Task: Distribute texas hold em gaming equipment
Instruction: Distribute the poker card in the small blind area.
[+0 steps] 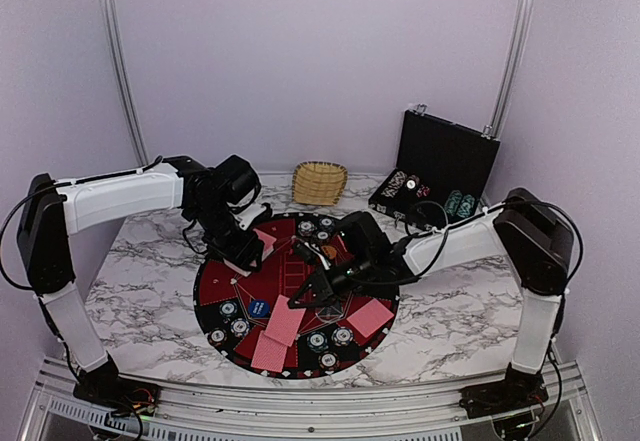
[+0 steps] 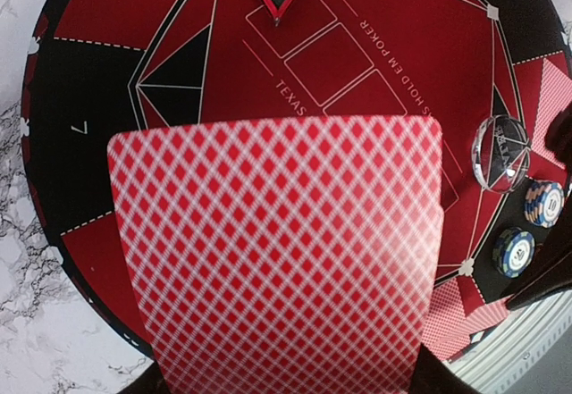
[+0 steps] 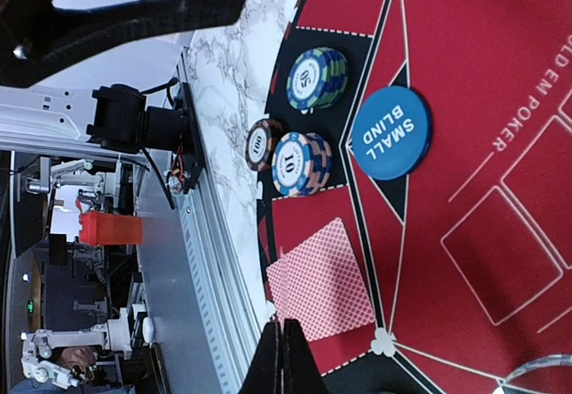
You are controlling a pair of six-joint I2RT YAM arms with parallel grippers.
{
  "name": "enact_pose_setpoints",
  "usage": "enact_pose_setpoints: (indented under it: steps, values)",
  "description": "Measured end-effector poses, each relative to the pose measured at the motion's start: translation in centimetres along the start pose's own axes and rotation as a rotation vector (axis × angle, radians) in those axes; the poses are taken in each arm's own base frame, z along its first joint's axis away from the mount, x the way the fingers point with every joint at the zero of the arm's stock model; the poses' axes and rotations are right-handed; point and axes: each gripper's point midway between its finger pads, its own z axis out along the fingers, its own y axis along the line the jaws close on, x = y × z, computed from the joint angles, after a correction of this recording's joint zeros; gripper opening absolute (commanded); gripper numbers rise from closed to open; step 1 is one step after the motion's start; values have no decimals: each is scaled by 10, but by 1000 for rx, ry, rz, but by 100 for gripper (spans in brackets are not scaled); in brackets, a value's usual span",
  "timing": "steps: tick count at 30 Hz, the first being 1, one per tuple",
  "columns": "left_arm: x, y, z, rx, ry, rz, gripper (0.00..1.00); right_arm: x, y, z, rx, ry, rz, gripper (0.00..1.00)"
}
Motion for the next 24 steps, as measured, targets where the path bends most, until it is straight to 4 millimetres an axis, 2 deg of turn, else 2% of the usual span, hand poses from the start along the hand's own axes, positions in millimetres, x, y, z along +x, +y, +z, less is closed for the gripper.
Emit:
enact_pose_setpoints:
  steps: [6, 10, 18, 24]
  values:
    - [2, 2, 0, -2, 3, -6, 49, 13, -5, 24, 29, 52, -15, 0]
    - [3, 3, 1, -2, 2, -8, 49, 19, -7, 35, 48, 74, -21, 5]
    - [4, 2, 1, 0, 3, -10, 49, 18, -10, 40, 112, 75, -46, 18]
    - [3, 2, -1, 2, -1, -9, 49, 17, -17, 41, 190, 78, -65, 20]
